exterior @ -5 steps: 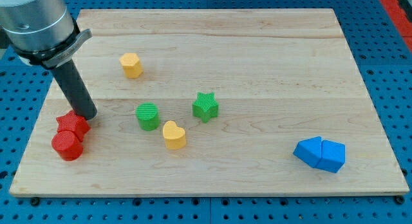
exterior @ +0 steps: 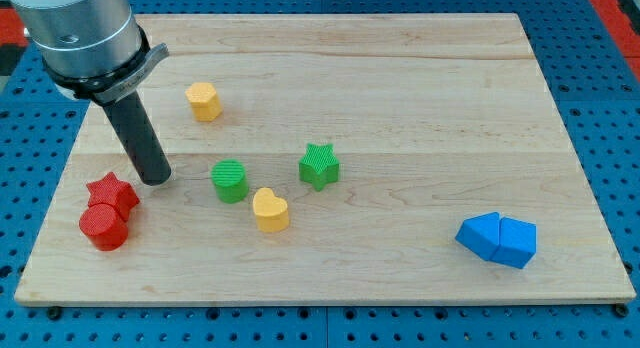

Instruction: Push green circle into the green star

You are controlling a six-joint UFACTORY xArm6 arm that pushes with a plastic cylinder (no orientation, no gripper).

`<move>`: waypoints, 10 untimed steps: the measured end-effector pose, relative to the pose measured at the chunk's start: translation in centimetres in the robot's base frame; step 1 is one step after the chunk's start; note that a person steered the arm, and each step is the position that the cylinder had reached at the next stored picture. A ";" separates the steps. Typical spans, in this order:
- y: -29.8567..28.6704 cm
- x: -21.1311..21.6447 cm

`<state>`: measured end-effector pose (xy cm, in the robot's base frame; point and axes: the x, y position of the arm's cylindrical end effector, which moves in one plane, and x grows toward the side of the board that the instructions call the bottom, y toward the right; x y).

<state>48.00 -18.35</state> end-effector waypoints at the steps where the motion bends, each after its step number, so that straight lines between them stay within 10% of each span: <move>1: -0.1 1.1; 10: 16.3 0.9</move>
<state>48.89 -2.09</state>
